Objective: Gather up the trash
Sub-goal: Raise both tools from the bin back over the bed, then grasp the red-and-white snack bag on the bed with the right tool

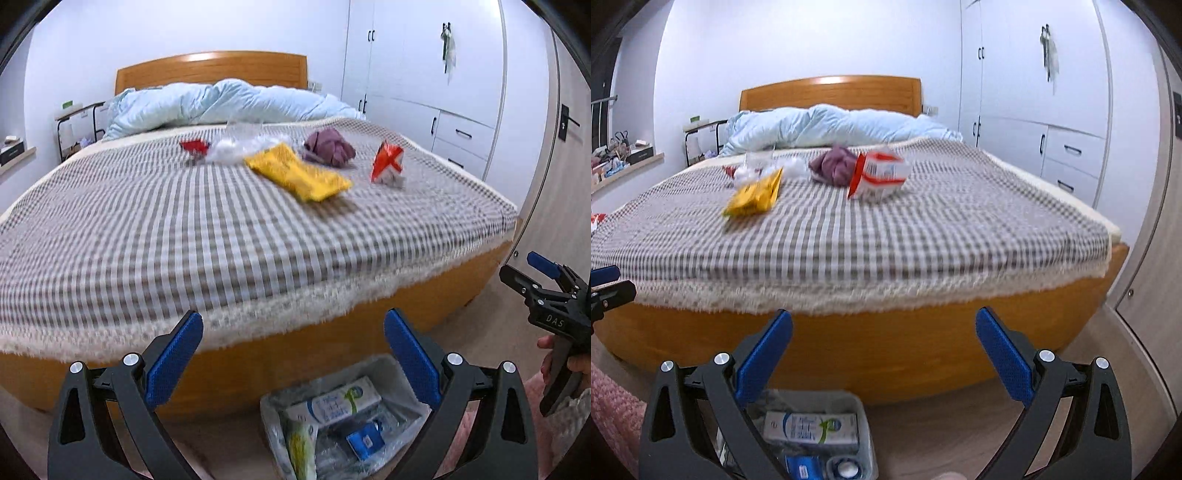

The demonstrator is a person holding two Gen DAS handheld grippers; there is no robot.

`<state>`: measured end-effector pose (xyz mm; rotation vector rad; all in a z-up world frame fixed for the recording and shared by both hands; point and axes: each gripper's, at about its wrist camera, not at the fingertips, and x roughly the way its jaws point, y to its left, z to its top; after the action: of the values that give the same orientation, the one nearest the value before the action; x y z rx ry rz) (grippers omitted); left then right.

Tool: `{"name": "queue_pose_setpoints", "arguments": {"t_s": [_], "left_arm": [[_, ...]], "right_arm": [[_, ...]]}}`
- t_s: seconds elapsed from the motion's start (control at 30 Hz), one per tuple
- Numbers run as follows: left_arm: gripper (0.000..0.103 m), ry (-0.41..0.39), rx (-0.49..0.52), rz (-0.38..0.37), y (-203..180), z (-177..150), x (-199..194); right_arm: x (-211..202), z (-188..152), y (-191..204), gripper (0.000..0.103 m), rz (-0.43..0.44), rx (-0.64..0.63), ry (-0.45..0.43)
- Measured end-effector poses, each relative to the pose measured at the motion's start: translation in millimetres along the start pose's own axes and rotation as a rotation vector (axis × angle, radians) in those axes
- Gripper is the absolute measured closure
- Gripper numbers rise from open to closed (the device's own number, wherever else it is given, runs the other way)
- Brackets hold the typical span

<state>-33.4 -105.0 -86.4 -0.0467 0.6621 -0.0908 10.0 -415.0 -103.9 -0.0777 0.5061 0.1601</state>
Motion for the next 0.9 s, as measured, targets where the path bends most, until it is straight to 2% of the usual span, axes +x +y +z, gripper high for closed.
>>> {"name": "queue_pose_setpoints", "arguments": {"t_s": [0.27, 0.47, 0.53, 0.9], "left_arm": [[0.008, -0.084, 0.002, -0.016, 9, 41, 8], [0.008, -0.105, -0.018, -0.059, 15, 68, 23], [0.008, -0.121, -0.033, -0.049, 18, 78, 28], [0.008, -0.201, -0.084, -0.045, 29, 132, 55]], "right_arm": [[16, 36, 3, 0.008, -0.007, -0.006, -0.085], [24, 71, 12, 0.008, 0.004, 0.004, -0.167], [28, 83, 15, 0.008, -0.001, 0.004, -0.190], [58, 148, 18, 0.008, 0.025, 0.116, -0.300]]}}
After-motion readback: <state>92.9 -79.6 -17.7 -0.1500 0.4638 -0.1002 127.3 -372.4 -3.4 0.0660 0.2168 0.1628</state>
